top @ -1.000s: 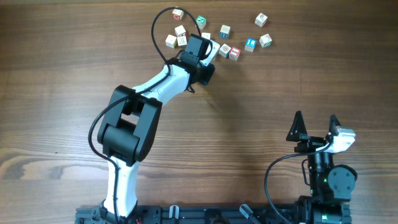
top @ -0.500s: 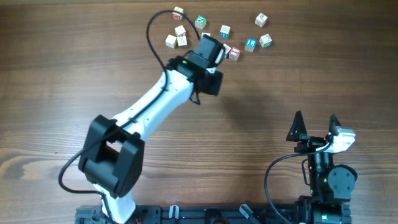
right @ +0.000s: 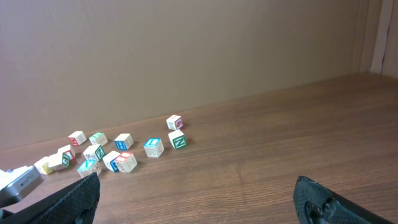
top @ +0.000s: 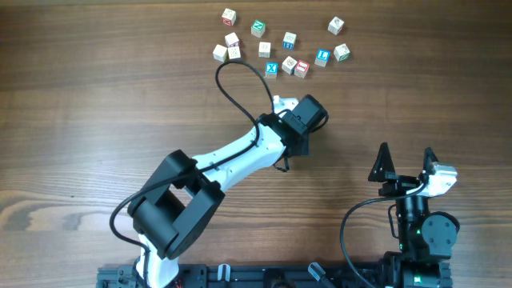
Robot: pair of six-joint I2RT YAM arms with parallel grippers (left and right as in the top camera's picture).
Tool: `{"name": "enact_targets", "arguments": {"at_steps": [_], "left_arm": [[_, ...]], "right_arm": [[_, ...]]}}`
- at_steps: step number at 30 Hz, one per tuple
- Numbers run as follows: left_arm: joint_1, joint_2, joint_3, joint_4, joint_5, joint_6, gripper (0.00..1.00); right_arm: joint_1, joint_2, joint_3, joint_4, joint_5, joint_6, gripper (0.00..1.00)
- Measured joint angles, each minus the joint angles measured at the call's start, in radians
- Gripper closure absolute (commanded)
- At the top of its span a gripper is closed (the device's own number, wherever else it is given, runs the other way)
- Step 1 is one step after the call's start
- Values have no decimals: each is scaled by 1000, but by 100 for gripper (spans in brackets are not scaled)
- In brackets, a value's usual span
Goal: Form a tower
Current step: 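Carry the cream block to the table center and release it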
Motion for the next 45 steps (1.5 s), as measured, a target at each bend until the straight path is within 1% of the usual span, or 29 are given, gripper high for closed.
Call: {"name": "enact_targets", "arguments": {"at_steps": [4, 14, 19, 25, 30, 34, 35, 36, 40, 45], "left_arm": [[0, 0, 0, 19, -27, -32, 81], [0, 11, 0, 15, -78, -44, 81], [0, 31, 0, 24, -78, -45, 73], [0, 31, 0, 29, -79, -47, 73], [0, 31, 0, 51, -119, -47, 73], [-4, 31, 0, 66, -123, -45, 72], [-13, 31, -1, 93, -120, -23, 65], [-29, 31, -1, 121, -113, 12, 64], [-75, 50, -1, 150, -110, 81, 65], [-61, 53, -1, 147, -111, 90, 67]], "right_arm": [[0, 0, 0, 0, 0, 0, 0], [0, 0, 0, 0, 0, 0, 0], [0, 0, 0, 0, 0, 0, 0], [0, 0, 0, 0, 0, 0, 0], [0, 0, 0, 0, 0, 0, 0], [0, 0, 0, 0, 0, 0, 0], [0, 0, 0, 0, 0, 0, 0], [0, 0, 0, 0, 0, 0, 0], [0, 0, 0, 0, 0, 0, 0], [0, 0, 0, 0, 0, 0, 0]]}}
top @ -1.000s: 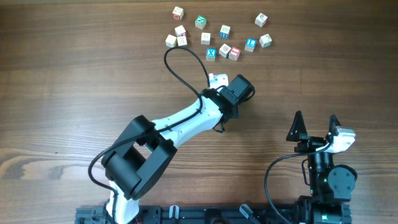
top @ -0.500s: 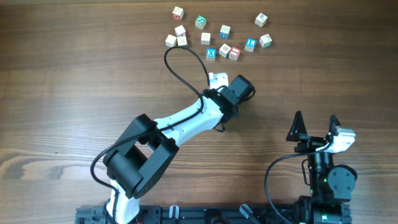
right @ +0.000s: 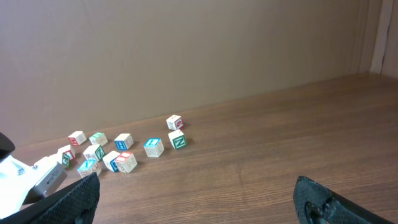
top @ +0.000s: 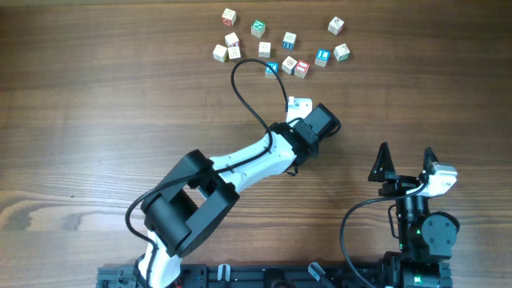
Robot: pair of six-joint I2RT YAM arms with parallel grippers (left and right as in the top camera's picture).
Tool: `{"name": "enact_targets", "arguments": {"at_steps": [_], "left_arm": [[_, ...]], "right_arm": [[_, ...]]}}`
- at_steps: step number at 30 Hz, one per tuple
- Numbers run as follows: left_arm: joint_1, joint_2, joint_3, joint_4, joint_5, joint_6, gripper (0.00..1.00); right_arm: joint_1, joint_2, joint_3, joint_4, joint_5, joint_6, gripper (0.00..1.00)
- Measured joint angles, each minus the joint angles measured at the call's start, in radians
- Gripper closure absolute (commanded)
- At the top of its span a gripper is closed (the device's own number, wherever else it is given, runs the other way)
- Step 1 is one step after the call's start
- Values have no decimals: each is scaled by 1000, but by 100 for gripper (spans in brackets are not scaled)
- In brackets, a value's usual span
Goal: Form a tower
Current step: 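Carry the cream block to the table center and release it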
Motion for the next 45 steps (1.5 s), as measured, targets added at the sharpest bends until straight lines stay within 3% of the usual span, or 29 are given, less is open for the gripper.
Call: {"name": "enact_targets", "arguments": {"at_steps": [9, 15, 29, 34, 38, 41, 45], "left_arm": [[0, 0, 0, 0, 0, 7, 57], [0, 0, 0, 4, 0, 10, 66], [0, 0, 0, 11, 0, -22, 69], [0, 0, 0, 12, -1, -48, 52], [0, 0, 0, 12, 0, -58, 42], [0, 0, 0, 12, 0, -61, 41], [18, 2, 42, -65, 3, 3, 28]], "right_arm": [[0, 0, 0, 0, 0, 0, 0], [0, 0, 0, 0, 0, 0, 0], [0, 0, 0, 0, 0, 0, 0], [0, 0, 0, 0, 0, 0, 0], [0, 0, 0, 0, 0, 0, 0], [0, 0, 0, 0, 0, 0, 0], [0, 0, 0, 0, 0, 0, 0]]}}
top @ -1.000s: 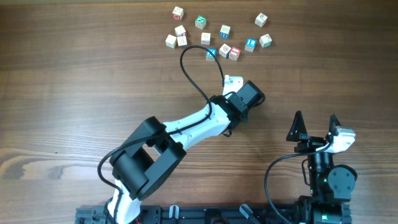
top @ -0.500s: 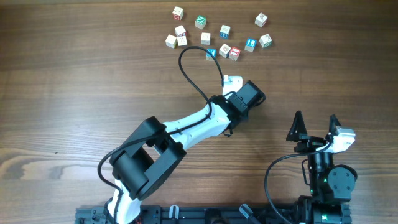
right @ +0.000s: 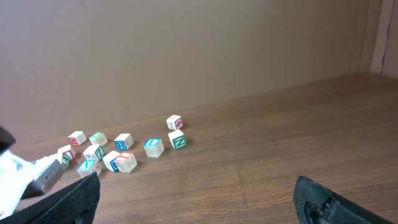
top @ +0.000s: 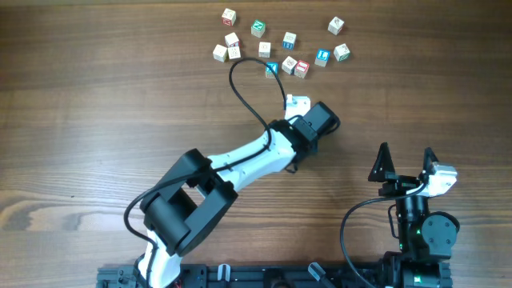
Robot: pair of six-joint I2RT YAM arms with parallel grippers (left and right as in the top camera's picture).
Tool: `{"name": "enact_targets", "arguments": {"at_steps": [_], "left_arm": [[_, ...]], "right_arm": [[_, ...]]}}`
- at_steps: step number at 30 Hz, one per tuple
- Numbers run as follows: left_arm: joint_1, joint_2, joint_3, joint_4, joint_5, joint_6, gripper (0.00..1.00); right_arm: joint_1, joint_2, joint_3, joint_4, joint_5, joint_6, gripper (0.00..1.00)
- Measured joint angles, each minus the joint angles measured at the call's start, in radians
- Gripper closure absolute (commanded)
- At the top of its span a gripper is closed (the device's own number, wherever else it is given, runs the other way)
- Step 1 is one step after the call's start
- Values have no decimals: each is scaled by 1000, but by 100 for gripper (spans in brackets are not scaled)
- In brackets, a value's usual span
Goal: Form a tower
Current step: 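Carry the cream block to the table center and release it, then move the left gripper to the blue X block and grasp it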
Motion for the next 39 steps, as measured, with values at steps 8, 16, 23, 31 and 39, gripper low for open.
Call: {"name": "enact_targets", "arguments": {"at_steps": [8, 16, 23, 31, 39], "left_arm": [[201, -4, 608, -191, 79, 291, 31], [398, 125, 637, -109, 142, 362, 27], [397, 331, 636, -92, 196, 362, 23], [396, 425, 636, -76, 219, 362, 30], [392, 446, 639, -87, 226, 382, 79]], "right_arm": [[0, 0, 0, 0, 0, 0, 0], [0, 0, 0, 0, 0, 0, 0], [0, 0, 0, 0, 0, 0, 0], [0, 0, 0, 0, 0, 0, 0], [0, 0, 0, 0, 0, 0, 0]]}}
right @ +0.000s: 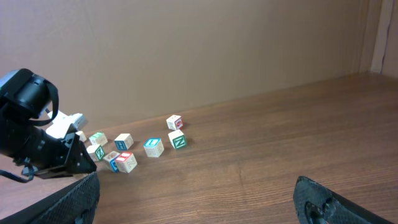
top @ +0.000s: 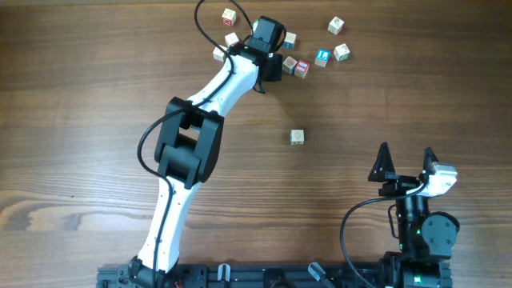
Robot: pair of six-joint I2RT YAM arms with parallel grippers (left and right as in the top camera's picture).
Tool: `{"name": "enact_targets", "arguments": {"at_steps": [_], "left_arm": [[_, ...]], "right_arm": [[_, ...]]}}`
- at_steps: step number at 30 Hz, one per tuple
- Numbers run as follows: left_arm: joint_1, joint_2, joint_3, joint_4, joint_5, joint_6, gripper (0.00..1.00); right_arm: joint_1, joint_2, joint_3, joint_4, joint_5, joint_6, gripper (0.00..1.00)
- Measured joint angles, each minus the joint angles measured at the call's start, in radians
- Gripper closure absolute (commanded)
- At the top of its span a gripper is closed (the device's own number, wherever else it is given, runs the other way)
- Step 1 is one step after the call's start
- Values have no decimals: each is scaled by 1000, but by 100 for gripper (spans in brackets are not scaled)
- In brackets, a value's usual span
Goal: Form a tower
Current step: 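Move the left gripper to the blue X block and grasp it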
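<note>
A lone wooden letter block (top: 297, 137) lies on the table by itself. Several more letter blocks (top: 322, 56) lie scattered at the far edge, also in the right wrist view (right: 153, 147). My left gripper (top: 266, 64) reaches into that scatter's left part, low over the blocks, with its fingers (right: 71, 158) hidden from above. Whether it is open or holds anything does not show. My right gripper (top: 404, 164) sits parked near the front right, wide open and empty (right: 196, 190).
The long white left arm (top: 216, 88) stretches from the front base across the table's middle-left to the far blocks, with a black cable looping beside its wrist. A brown wall (right: 199, 56) rises just behind the blocks.
My left gripper has moved from the table's middle to the far scatter of blocks. A single block now lies uncovered where the gripper stood. The right arm is unchanged.
My left gripper stood just below the scatter at first, then farther right over the middle of the table, and stayed there. Now it is back among the far blocks, and one block rests alone in the middle. My right gripper stayed parked and open throughout.
</note>
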Motion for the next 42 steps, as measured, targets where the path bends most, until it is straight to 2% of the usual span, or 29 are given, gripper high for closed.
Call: {"name": "enact_targets", "arguments": {"at_steps": [4, 7, 8, 13, 16, 22, 28, 42], "left_arm": [[0, -8, 9, -68, 0, 1, 83], [-3, -47, 3, -172, 0, 0, 83], [-5, -61, 1, -185, 0, 0, 80], [-73, -273, 0, -286, 0, -1, 78], [-134, -337, 1, -323, 0, -6, 77], [-204, -339, 1, -348, 1, -21, 76], [-203, -339, 1, -400, 1, -24, 76], [-203, -339, 1, -399, 1, -47, 76]], "right_arm": [[0, 0, 0, 0, 0, 0, 0], [0, 0, 0, 0, 0, 0, 0], [0, 0, 0, 0, 0, 0, 0], [0, 0, 0, 0, 0, 0, 0], [0, 0, 0, 0, 0, 0, 0], [0, 0, 0, 0, 0, 0, 0], [0, 0, 0, 0, 0, 0, 0], [0, 0, 0, 0, 0, 0, 0]]}}
